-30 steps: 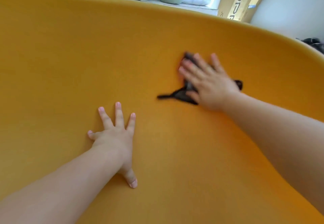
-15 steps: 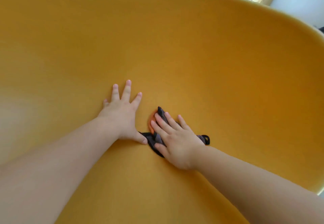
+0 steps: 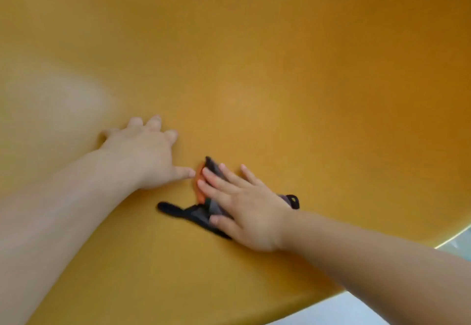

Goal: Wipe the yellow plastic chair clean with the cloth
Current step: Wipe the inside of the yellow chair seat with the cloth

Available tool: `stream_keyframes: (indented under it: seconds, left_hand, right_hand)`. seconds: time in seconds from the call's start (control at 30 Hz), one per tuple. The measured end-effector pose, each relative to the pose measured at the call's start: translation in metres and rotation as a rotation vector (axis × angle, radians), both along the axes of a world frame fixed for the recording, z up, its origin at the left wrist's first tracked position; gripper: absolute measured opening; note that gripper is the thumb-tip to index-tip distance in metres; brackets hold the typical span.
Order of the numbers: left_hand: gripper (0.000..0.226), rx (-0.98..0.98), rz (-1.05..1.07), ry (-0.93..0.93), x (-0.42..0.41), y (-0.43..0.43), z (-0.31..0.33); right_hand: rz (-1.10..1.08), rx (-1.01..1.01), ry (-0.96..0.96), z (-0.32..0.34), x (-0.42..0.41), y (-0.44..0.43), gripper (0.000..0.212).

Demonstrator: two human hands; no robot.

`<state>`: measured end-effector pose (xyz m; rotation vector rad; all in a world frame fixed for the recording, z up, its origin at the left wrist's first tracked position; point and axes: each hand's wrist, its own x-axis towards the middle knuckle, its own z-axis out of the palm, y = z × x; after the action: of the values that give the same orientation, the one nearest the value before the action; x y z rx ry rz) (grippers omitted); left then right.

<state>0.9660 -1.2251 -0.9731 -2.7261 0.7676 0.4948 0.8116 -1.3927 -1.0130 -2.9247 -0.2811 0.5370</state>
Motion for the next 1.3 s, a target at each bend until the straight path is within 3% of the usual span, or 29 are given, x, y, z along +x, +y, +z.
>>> stream_keyframes:
  seconds: [0.1,0.17,0.3,0.37,0.4,0.47,0.6,0.7,0.77,0.9,0.97,1.03,1.17,1.23,1.3]
  left_hand:
    - [0.091,-0.002,0.011,0.03,-0.002,-0.001,-0.004]
    - [0.093,0.013,0.025,0.035,-0.005,-0.006,-0.007]
    - [0.1,0.018,0.027,0.034,-0.009,-0.013,-0.014]
    - [0.1,0.013,0.029,0.018,-0.008,-0.011,-0.015]
    - [0.1,0.012,0.029,0.011,-0.009,-0.011,-0.014]
    - [0.099,0.015,0.028,0.007,-0.008,-0.011,-0.013]
    - [0.099,0.012,0.031,0.008,-0.008,-0.011,-0.014]
    - [0.097,0.002,0.039,0.009,-0.009,-0.013,-0.013]
    - [0.096,-0.005,0.046,0.009,-0.009,-0.015,-0.011]
    - [0.095,-0.02,0.043,0.009,-0.011,-0.016,-0.01]
    - [0.095,-0.019,0.038,0.017,-0.01,-0.014,-0.01]
    - [0.095,-0.027,0.024,0.016,-0.008,-0.013,-0.009]
    - [0.082,-0.102,-0.01,-0.058,-0.002,-0.002,0.003]
    - [0.076,-0.128,0.009,-0.077,0.001,0.005,0.011]
    - [0.07,-0.126,0.021,-0.087,0.002,0.013,0.019]
  right_hand:
    - [0.315,0.129,0.128,0.019,-0.051,0.017,0.064]
    - [0.316,0.07,0.153,0.026,-0.058,-0.019,0.06]
    - [-0.271,-0.415,0.028,0.032,-0.028,-0.134,0.06]
    - [-0.53,-0.5,0.006,0.032,-0.015,-0.154,0.064]
    - [-0.551,-0.468,-0.006,0.026,-0.011,-0.146,0.066]
    - [-0.404,-0.335,0.018,0.012,-0.017,-0.101,0.069]
    - [0.171,0.024,0.122,0.023,-0.078,-0.008,0.072]
    - [0.438,0.101,0.214,0.04,-0.092,-0.023,0.064]
    - [0.32,-0.016,0.204,0.036,-0.074,-0.064,0.06]
    - [-0.284,-0.458,0.053,0.03,-0.018,-0.147,0.068]
    - [-0.417,-0.439,0.046,0.021,-0.002,-0.134,0.073]
    - [-0.291,-0.291,0.055,0.008,-0.006,-0.085,0.08]
    - [0.376,0.133,0.096,0.013,-0.068,0.019,0.068]
    - [0.469,0.163,0.118,0.016,-0.064,0.001,0.063]
    - [0.341,0.057,0.093,0.009,-0.034,-0.042,0.061]
